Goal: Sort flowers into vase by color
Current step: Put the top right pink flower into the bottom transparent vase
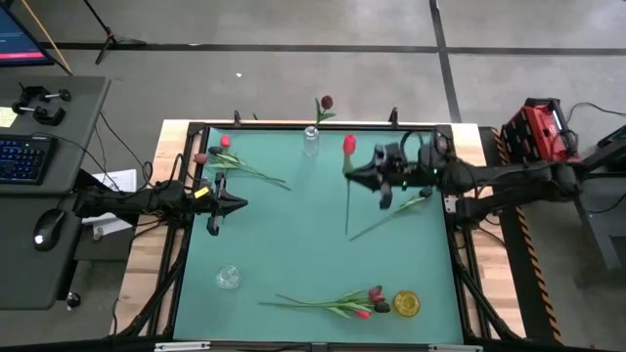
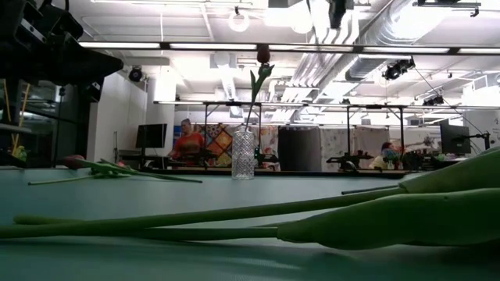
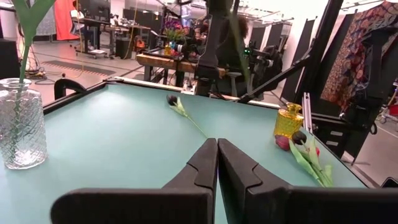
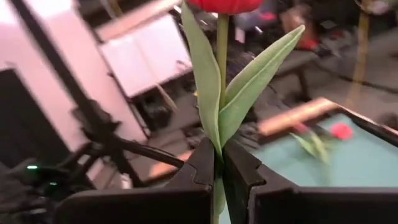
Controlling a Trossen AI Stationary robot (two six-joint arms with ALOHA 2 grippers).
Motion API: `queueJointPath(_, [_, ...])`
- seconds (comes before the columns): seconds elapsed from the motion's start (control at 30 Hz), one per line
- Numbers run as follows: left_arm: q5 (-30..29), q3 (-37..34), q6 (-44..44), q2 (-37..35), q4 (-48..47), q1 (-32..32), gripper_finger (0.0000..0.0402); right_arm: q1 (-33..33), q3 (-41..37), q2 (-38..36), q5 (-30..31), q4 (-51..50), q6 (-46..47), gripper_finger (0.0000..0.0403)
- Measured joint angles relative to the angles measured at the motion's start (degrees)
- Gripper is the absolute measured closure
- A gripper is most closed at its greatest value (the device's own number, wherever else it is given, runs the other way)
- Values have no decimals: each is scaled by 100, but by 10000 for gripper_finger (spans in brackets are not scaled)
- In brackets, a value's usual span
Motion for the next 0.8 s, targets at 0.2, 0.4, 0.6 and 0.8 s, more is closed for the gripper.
queueJointPath(0.2, [0,1,-2,-2,0,-1,401,1133,27,1119,890,2229,-551,403])
queueJointPath(0.4, [0,0,-2,-2,-2,0,401,1692,894,2603,1301,3028,-808,403])
queueJointPath(0.6, [0,0,-2,-1,0,-1,401,1826,2582,4066,1097,3030,-1040,403])
queueJointPath(0.8, [0,1,-2,-2,-1,0,401,1763,4364,5333,451,2996,-1216,403])
